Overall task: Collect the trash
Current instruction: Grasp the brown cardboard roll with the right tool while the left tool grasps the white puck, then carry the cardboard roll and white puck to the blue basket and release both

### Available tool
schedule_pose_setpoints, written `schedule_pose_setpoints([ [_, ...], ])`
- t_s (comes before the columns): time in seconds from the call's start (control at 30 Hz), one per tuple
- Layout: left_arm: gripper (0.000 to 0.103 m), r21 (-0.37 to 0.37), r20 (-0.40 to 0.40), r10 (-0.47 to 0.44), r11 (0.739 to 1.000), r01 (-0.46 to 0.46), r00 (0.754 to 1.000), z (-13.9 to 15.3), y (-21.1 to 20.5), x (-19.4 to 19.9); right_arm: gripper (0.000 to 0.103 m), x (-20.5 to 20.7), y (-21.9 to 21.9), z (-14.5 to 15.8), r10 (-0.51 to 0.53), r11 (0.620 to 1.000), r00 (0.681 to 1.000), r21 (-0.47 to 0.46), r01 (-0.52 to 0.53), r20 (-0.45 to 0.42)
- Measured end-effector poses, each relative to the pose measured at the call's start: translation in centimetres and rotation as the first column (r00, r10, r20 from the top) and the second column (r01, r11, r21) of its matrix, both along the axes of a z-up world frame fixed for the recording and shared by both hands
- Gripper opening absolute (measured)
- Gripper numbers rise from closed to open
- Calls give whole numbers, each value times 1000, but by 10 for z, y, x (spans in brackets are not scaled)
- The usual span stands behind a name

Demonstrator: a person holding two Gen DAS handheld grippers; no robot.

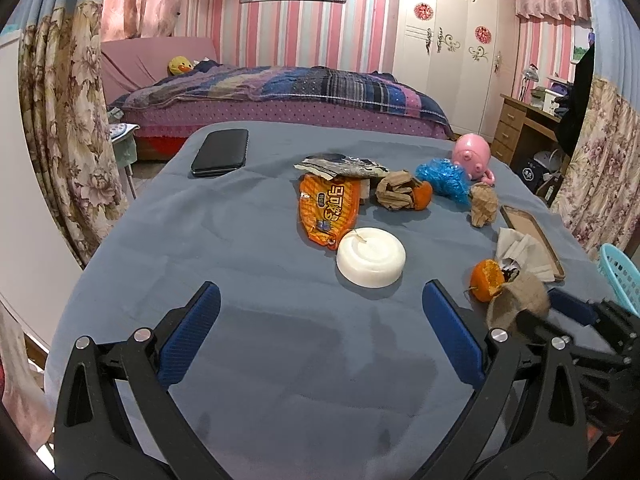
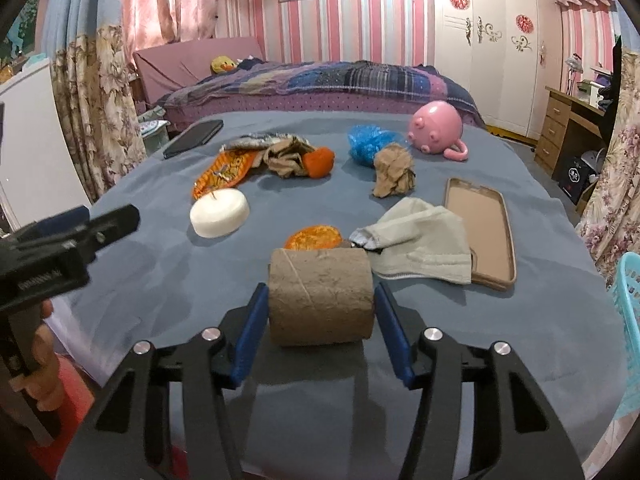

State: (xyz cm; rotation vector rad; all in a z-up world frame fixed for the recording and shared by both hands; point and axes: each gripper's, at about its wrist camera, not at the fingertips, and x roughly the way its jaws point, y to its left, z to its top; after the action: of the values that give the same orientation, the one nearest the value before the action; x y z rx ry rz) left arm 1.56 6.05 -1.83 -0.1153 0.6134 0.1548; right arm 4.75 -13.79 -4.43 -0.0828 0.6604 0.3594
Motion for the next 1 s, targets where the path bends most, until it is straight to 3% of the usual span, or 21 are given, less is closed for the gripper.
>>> schedule_pose_setpoints([
  [0.27, 98, 31, -46, -39, 999, 40, 998, -6, -15, 25, 53, -11, -29, 35, -90, 995, 987, 52, 83, 134],
  [0.33, 98, 6, -56, -44, 999, 44, 997, -9, -17, 36, 53, -6, -37, 44, -116, 993, 980, 37, 111, 164],
  [0.6, 97, -16, -138, -12, 1000, 10, 990, -32, -28, 77, 53, 23, -80, 53, -231, 972, 959, 92, 218, 162],
  [0.7, 89, -28, -162, 2, 1000, -6, 987, -34, -32, 88, 53, 27, -85, 46, -244, 967, 960, 112, 230, 135],
  [0.77, 73, -16, -198, 17, 1000, -20, 980, -38, -35, 96, 53, 28, -80, 43, -234, 970, 963, 100, 222, 130],
  [1.0, 60, -32, -220, 41, 998, -49, 975, -40, -32, 103, 53, 27, -65, 37, -197, 980, 971, 57, 191, 132],
])
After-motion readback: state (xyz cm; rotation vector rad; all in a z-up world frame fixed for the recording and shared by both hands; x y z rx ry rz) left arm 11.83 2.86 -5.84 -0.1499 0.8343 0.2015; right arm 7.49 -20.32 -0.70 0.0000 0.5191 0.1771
